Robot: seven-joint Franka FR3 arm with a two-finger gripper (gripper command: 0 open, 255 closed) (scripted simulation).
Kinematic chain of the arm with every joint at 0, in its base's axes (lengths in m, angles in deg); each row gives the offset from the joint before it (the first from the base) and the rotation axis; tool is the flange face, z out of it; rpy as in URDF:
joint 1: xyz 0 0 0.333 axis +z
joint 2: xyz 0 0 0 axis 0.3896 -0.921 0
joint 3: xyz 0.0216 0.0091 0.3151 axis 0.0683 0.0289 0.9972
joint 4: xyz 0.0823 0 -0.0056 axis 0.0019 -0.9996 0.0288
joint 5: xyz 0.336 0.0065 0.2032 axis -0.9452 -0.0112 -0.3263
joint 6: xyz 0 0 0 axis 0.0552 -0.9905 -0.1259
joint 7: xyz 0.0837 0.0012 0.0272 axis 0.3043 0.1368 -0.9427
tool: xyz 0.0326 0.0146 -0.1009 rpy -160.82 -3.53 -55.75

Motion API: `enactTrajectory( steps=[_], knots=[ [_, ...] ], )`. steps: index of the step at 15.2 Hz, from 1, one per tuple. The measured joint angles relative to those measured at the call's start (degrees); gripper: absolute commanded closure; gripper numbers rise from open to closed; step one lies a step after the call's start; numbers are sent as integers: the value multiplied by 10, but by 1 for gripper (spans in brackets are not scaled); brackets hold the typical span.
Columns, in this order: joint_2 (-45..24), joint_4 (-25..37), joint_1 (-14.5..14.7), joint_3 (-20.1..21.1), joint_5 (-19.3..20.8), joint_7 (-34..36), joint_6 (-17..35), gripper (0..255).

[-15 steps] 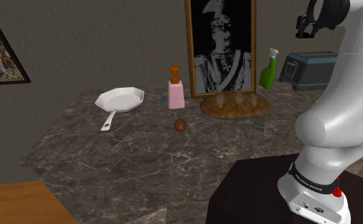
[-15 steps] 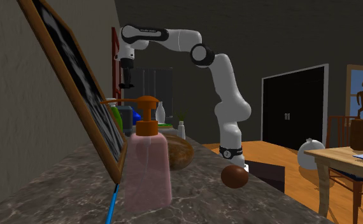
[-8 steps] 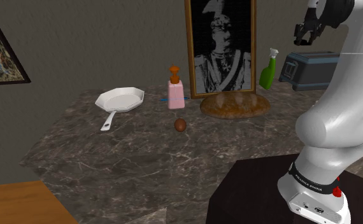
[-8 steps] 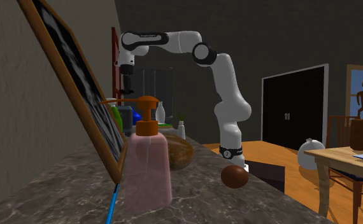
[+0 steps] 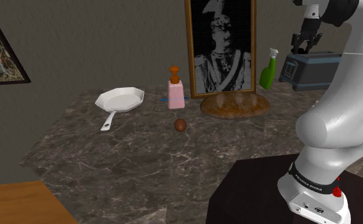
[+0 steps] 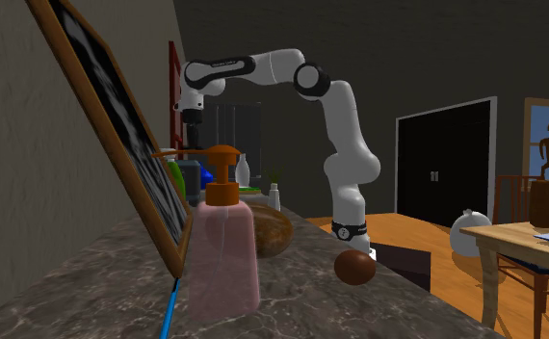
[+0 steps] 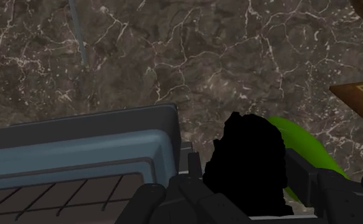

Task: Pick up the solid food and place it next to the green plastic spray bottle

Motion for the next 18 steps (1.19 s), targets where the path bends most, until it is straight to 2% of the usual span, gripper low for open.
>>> enactTrajectory(
  steps=[18],
  knots=[
    [1, -126, 5, 4, -5, -4, 136, 255]
  ],
)
